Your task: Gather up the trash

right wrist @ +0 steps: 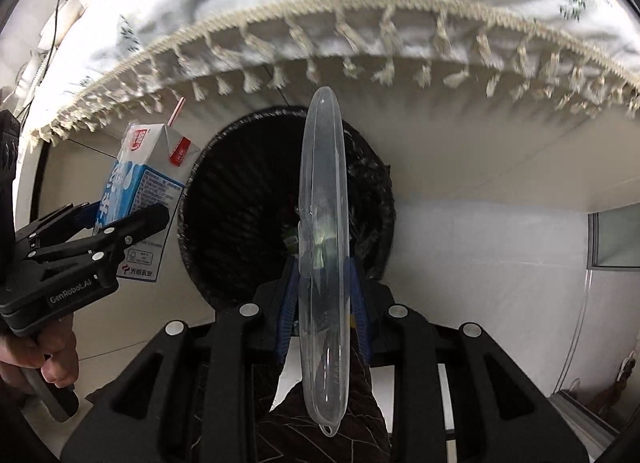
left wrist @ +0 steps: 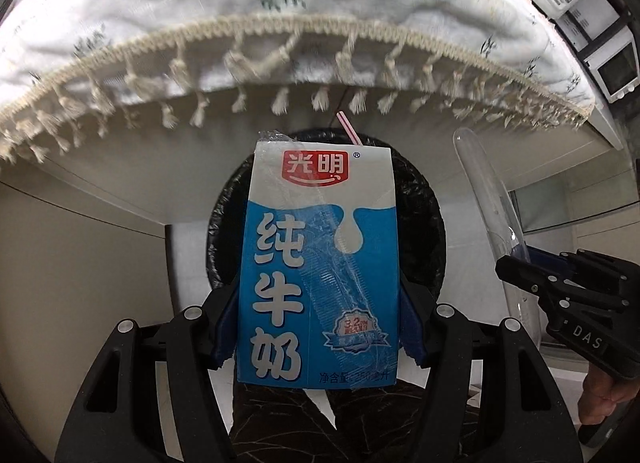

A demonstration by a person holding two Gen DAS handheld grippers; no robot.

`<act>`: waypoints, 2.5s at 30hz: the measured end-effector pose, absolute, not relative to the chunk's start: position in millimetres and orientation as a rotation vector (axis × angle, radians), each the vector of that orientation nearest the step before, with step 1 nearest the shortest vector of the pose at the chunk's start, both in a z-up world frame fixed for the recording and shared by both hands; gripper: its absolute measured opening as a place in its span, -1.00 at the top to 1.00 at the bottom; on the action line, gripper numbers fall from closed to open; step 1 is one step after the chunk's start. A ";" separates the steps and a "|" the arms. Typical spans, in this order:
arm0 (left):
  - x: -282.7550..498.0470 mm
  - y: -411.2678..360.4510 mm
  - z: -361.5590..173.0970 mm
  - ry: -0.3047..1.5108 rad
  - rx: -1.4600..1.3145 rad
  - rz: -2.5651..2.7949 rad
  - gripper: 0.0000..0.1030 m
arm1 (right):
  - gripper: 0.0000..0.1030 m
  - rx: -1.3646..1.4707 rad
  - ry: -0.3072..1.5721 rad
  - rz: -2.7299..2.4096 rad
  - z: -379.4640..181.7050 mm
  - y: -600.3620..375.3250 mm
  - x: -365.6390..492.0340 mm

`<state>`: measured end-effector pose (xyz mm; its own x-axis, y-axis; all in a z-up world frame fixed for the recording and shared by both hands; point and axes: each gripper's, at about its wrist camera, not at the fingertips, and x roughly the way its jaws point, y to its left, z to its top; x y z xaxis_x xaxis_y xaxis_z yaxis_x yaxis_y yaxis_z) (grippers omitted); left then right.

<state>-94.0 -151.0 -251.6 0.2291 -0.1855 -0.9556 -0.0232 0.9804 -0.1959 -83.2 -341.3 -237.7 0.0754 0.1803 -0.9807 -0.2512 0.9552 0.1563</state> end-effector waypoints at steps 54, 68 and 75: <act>-102.2 -73.5 -237.0 1.216 -0.249 0.024 -0.88 | 0.52 -0.136 1.488 0.365 -276.4 -261.9 -61.3; -111.2 -35.1 -240.9 1.241 -0.216 0.040 -0.88 | 0.22 -0.146 1.478 0.315 -293.8 -216.9 -55.8; -105.3 -37.1 -238.8 1.246 -0.214 0.021 -0.88 | -0.45 -0.149 1.399 0.287 -269.4 -224.0 -52.8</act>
